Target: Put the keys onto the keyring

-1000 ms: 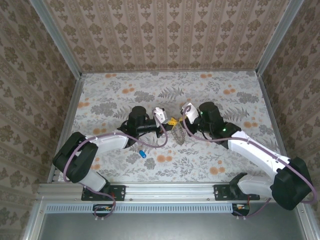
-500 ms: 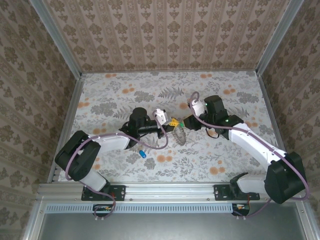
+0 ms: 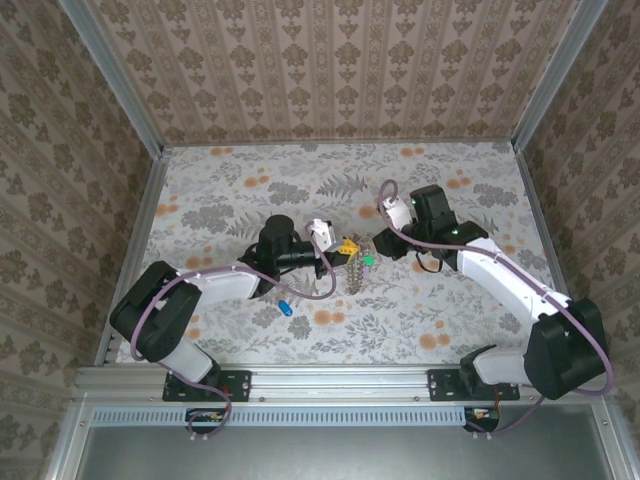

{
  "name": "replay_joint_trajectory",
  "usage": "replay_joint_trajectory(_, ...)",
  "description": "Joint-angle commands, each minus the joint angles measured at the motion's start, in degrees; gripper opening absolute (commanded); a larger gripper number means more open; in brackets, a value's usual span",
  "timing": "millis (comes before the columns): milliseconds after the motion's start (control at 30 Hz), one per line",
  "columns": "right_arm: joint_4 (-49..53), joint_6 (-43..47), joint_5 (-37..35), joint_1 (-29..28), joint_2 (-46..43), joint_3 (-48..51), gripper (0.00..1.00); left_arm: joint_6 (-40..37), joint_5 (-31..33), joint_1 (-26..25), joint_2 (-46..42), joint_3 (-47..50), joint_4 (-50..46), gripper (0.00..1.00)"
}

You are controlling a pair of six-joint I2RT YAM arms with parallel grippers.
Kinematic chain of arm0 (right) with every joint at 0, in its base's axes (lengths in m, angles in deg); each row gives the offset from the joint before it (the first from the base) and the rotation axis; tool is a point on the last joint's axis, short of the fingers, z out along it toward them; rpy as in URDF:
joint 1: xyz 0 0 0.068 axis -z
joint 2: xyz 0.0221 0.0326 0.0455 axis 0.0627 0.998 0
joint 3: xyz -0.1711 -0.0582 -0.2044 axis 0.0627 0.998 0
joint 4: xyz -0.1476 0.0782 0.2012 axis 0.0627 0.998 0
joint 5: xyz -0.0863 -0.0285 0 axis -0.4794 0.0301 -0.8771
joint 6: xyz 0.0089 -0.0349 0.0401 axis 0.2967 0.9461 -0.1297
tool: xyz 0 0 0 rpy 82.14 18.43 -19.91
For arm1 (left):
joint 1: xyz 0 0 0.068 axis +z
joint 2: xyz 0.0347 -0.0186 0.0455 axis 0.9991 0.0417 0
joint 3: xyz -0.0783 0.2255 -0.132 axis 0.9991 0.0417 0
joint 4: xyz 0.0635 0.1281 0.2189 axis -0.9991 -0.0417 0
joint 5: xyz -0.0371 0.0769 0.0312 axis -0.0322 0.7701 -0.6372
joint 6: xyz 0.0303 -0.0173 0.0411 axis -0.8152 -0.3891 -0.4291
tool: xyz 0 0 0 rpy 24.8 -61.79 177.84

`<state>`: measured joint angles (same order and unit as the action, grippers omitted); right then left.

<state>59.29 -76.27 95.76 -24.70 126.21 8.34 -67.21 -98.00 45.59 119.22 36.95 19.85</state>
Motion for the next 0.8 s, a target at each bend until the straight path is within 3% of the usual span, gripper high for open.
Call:
replay_joint_trajectory(0,2.38,0.72,-1.75,0.13,-1.57,-0.38,0.23,1.35,-1.78,-0.34,-0.47,-0.97,3.98,0.00)
replay_joint_trajectory(167,-5.50,6.82,2.28,0.18,-9.65,4.00,0.29,1.59,-2.29,-0.04,-0.44,-1.06,3.55,0.00)
replay_joint_trajectory(300,-9.56,16.54,15.85,0.11,-13.22,7.45,0.30,1.78,-3.15,0.09,-0.46,-1.36,3.34,0.00)
replay_joint_trajectory(533,-10.11,22.13,17.79,0.00,-10.34,7.13,0.31,2.79,-5.08,0.02,-0.17,-1.88,3.95,0.00)
replay_joint_trajectory(767,-9.14,22.38,20.62,0.01,-6.38,5.20,0.25,3.24,-5.29,0.01,-0.23,-1.70,4.42,0.00)
